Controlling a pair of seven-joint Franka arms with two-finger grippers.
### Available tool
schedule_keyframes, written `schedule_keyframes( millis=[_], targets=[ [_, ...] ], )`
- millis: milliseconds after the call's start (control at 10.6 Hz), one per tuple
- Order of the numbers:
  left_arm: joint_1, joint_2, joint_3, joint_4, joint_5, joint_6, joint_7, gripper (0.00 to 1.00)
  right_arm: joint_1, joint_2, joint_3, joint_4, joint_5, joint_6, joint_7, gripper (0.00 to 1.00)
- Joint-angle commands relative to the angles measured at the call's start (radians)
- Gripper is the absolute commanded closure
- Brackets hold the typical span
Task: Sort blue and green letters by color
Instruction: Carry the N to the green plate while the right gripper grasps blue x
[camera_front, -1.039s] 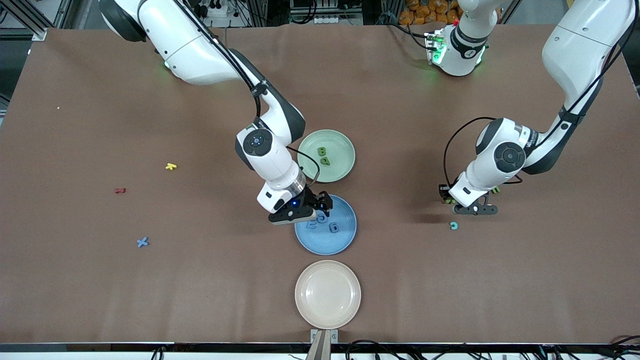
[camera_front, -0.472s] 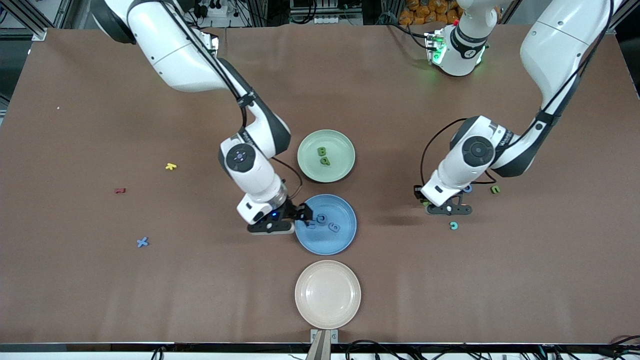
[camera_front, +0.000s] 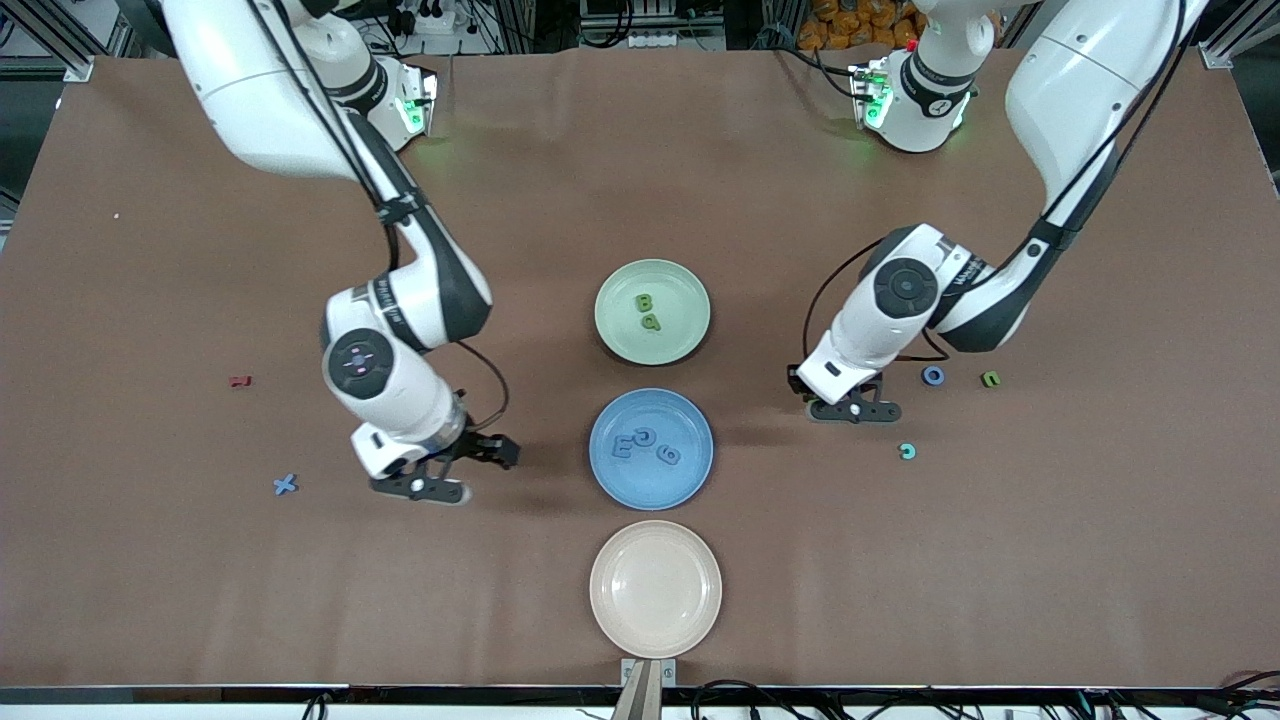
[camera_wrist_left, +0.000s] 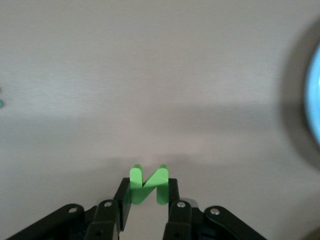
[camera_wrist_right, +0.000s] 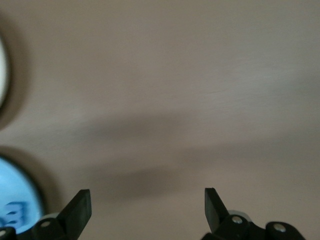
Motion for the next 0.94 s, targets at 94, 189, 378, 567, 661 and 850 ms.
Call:
schedule_keyframes(
  millis=[94,189,378,567,661,850],
  targets=[
    [-0.148,0.029,0.009,0.079,-0.002,-0.016,-0.154,1.00,-0.097,-0.067,-0.051,-0.036,-0.002,-0.089,-0.130,0.00],
    [-0.180,0.049,0.009,0.099,0.000,-0.016,-0.212,1.00,-0.118,-0.070,-0.060,-0.034,-0.002,-0.096,-0.158,0.00],
    [-0.272,0.072,0.011,0.131,0.003,-0.016,-0.334,1.00,-0.172,-0.067,-0.067,-0.031,-0.002,-0.096,-0.177,0.00],
    [-0.333,0.077,0.011,0.139,0.003,-0.016,-0.443,1.00,-0.239,-0.055,-0.077,-0.028,-0.002,-0.088,-0.238,0.00],
    [-0.379,0.084,0.011,0.145,0.000,-0.016,-0.510,1.00,-0.270,-0.049,-0.080,-0.027,0.006,-0.082,-0.285,0.00],
    [-0.445,0.106,0.018,0.159,0.012,-0.016,-0.633,0.94,-0.316,-0.028,-0.078,-0.027,0.014,-0.062,-0.335,0.00]
  ],
)
